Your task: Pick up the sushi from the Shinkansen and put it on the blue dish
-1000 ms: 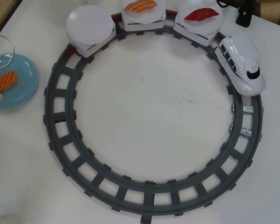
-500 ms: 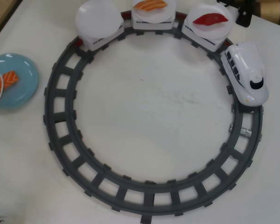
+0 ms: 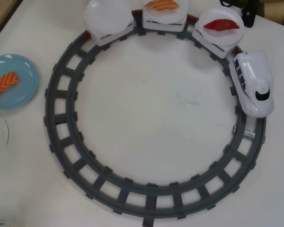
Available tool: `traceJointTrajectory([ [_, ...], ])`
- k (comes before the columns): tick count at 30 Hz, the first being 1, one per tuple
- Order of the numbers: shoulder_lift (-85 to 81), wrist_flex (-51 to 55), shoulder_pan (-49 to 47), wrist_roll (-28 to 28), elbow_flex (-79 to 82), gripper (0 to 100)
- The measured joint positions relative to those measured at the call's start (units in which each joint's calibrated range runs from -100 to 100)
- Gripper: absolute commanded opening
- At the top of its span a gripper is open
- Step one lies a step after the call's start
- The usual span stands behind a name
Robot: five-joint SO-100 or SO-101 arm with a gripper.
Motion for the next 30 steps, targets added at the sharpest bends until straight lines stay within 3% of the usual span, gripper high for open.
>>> traceJointTrajectory([
  [10,-17.46,-10.59,-0.08,0.00,25.80,3],
  [21,-24.21,-22.18,-0.16,0.00,44.74,3],
  [30,-35.43,-25.21,-0.16,0.00,56.63,3],
])
